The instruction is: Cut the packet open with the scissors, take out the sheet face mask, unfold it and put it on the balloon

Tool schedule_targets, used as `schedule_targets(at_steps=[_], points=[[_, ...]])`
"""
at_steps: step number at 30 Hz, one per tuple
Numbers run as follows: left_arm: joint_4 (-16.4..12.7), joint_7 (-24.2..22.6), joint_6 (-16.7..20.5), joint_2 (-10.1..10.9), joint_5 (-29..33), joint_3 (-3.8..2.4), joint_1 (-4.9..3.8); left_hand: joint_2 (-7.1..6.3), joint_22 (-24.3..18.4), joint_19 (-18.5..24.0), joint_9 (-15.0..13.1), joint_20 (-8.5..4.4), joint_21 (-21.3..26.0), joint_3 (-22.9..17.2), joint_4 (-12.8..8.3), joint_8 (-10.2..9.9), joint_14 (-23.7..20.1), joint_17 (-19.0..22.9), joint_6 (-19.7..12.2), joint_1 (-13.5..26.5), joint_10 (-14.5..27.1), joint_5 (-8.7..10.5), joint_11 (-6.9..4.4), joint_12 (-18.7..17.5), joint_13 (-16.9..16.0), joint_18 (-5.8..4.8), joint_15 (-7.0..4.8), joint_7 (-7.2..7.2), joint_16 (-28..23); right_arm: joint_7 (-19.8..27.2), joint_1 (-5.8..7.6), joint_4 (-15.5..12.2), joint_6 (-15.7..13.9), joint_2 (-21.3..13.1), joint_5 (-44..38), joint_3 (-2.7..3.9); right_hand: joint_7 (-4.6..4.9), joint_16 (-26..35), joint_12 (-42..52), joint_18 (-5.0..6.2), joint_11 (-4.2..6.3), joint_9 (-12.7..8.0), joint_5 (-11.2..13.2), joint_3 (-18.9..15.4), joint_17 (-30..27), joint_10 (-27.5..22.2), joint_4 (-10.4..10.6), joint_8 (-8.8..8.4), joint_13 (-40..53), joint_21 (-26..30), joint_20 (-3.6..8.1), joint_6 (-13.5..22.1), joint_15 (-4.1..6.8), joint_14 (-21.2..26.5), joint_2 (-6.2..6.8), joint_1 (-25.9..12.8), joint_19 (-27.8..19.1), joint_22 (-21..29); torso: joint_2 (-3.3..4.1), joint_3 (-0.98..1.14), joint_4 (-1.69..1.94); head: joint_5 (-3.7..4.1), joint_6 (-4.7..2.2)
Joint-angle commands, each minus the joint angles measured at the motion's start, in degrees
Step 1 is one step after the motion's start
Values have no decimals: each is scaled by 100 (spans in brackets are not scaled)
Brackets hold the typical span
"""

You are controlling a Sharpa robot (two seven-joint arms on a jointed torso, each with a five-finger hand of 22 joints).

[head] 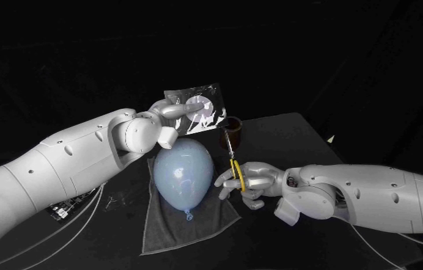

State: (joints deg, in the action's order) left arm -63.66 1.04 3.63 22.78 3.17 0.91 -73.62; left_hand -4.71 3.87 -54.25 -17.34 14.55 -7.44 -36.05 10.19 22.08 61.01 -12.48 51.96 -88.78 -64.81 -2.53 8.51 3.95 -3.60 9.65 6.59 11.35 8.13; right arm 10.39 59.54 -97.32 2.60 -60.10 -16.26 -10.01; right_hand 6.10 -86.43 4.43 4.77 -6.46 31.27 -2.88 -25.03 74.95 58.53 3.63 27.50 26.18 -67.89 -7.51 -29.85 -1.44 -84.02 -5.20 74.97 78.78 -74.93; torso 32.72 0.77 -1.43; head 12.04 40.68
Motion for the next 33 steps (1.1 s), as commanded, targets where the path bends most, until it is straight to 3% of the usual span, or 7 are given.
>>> schedule_targets(at_steps=[1, 33], points=[[-50, -6, -49, 1, 12, -10, -8, 42, -5, -31, -9, 5, -11, -23, 4, 23, 32, 5, 47, 14, -33, -27, 3, -38, 7, 96, 5, 11, -16, 11, -5, 9, 34, 9, -39, 4, 511, 20, -38, 35, -16, -10, 8, -135, 536, -30, 48, 28, -20, 36, -25, 357, -58, -371, 7, -68, -14, -488, -1, -5, 3, -4, 1], [-105, 191, -180, -22, -119, -3, -8, 34, -4, -34, -13, 4, -9, -46, -18, 27, 36, 6, 48, 34, -36, -27, 5, -38, 7, 96, 6, 14, -20, 158, -6, -15, -160, 46, -53, 14, 479, 41, -28, 58, -5, -23, 8, -132, 487, -54, 55, 141, -174, 134, -26, 265, -50, -358, -39, -64, -65, -440, 3, -1, -4, -31, 12]])
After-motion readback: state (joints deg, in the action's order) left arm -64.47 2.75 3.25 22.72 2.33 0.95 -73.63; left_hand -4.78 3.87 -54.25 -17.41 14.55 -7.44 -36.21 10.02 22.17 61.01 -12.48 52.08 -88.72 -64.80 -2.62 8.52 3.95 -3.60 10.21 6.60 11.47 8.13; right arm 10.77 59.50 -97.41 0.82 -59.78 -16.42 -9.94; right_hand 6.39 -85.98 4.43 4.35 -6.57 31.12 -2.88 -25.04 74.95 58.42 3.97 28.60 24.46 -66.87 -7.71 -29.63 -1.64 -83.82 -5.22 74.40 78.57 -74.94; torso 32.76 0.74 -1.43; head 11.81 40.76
